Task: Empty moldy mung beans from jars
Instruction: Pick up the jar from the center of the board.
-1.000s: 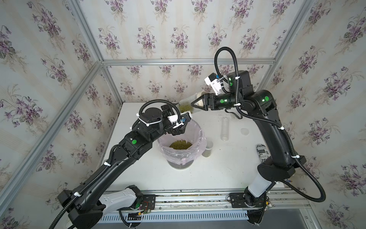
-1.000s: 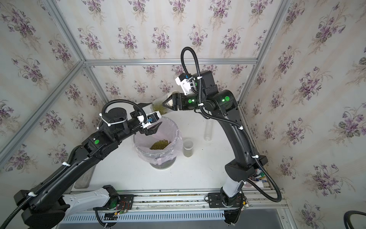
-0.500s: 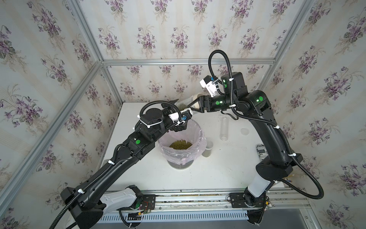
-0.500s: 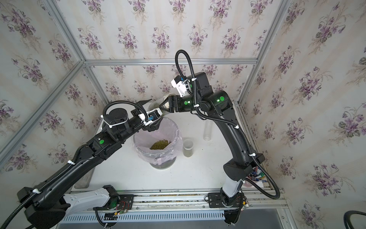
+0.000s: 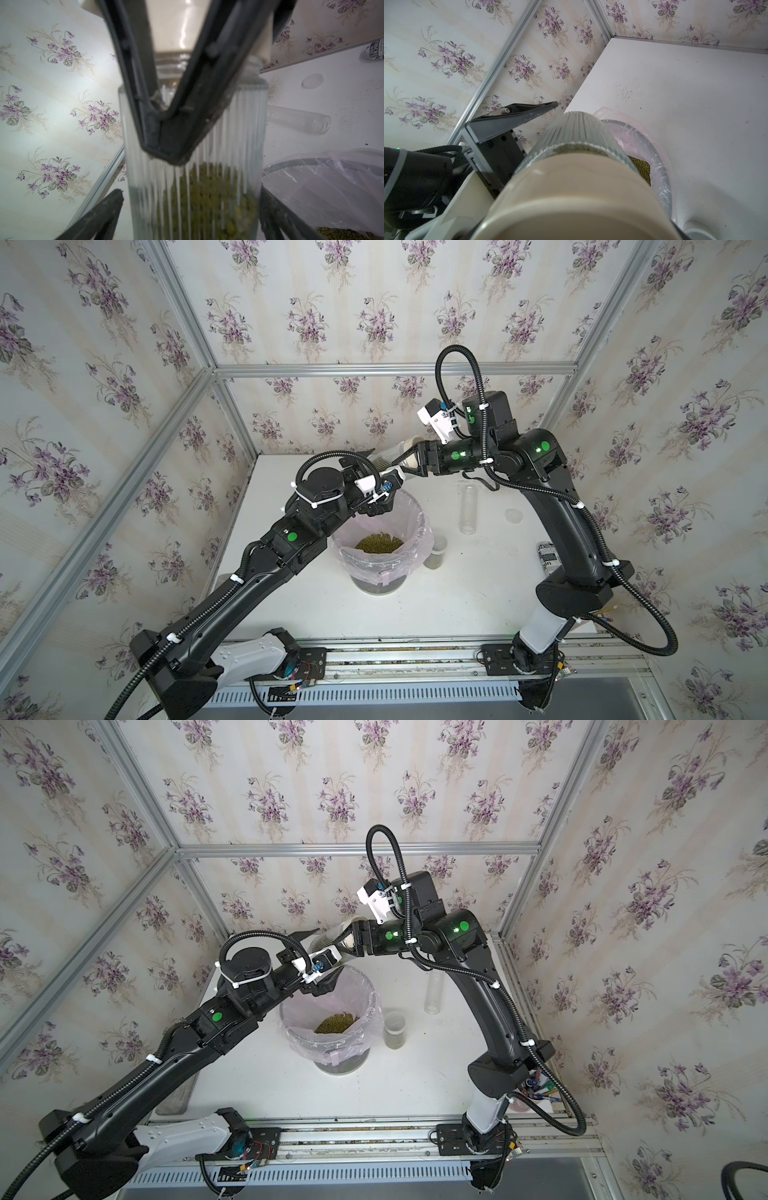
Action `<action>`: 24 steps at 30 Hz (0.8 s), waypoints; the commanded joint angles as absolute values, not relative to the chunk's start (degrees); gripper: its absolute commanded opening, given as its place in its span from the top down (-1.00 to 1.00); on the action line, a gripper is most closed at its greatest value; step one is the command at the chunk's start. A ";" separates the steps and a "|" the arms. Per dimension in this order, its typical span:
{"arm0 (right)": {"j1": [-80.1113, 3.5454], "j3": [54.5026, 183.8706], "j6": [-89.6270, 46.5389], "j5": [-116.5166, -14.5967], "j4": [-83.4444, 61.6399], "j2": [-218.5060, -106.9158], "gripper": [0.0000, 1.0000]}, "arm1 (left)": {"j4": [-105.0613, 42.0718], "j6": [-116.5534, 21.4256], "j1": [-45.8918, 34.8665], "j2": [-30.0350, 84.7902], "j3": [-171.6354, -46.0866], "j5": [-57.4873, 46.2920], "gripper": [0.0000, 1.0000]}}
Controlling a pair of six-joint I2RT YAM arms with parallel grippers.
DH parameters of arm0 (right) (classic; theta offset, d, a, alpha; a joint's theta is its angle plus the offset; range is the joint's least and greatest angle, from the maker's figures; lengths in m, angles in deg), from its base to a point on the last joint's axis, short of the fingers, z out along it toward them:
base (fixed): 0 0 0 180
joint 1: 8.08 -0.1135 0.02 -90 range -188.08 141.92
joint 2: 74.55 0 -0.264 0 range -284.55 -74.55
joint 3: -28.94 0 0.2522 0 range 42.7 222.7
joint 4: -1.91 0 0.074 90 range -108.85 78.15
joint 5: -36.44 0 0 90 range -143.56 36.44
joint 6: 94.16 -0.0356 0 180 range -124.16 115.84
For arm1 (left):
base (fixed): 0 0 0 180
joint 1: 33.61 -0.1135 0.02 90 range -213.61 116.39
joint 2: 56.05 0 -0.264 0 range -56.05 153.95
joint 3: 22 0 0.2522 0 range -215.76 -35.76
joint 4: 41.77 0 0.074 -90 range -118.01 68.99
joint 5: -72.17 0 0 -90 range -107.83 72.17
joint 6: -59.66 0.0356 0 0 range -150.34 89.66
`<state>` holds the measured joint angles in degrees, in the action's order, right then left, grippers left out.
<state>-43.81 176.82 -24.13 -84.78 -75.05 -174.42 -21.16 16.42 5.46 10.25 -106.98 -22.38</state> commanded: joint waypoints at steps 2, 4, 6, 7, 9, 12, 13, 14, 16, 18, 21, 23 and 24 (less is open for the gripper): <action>-43.94 177.17 -24.10 -88.48 -70.72 -174.19 0.28 | -22.82 16.11 5.41 10.38 -106.42 -22.72 -0.99; -43.94 177.09 -23.76 -88.58 -71.09 -173.99 0.28 | -22.75 15.84 5.40 10.43 -106.42 -23.20 -0.99; -43.93 176.82 -23.66 -88.38 -71.20 -173.57 0.28 | -22.75 15.93 5.32 10.48 -106.49 -23.35 -0.99; -43.94 176.45 -23.67 -88.56 -71.04 -173.36 0.28 | -22.76 15.84 5.34 10.48 -106.59 -23.45 -0.99; -43.94 175.88 -23.77 -88.62 -70.79 -173.01 0.28 | -22.74 15.82 5.37 10.65 -106.77 -23.54 -0.99; -43.93 174.69 -23.81 -88.95 -70.02 -172.64 0.28 | -22.75 15.71 5.33 10.91 -107.12 -23.43 -0.99; -43.89 174.09 -24.00 -89.32 -69.49 -172.41 0.28 | -22.77 15.67 5.32 11.00 -107.21 -23.36 -0.99; -43.94 173.25 -24.17 -90.03 -68.82 -172.07 0.29 | -22.74 15.79 5.32 11.09 -107.21 -23.36 -0.99; -43.94 172.11 -24.41 -90.82 -67.79 -171.50 0.28 | -22.74 16.13 5.32 11.35 -107.43 -23.41 -0.99; -43.93 171.54 -24.30 -91.13 -67.53 -171.23 0.28 | -22.63 15.94 5.32 11.36 -107.43 -23.39 -0.99; -43.92 170.68 -24.61 -92.16 -66.56 -170.83 0.28 | -22.39 15.88 5.32 11.30 -107.46 -23.13 -0.97; -43.94 169.94 -24.86 -93.14 -65.54 -170.58 0.28 | -22.28 15.79 5.32 11.36 -107.45 -22.95 -0.95; -43.94 169.72 -25.01 -93.66 -65.25 -170.55 0.28 | -22.19 15.80 5.32 11.36 -107.43 -22.94 -0.94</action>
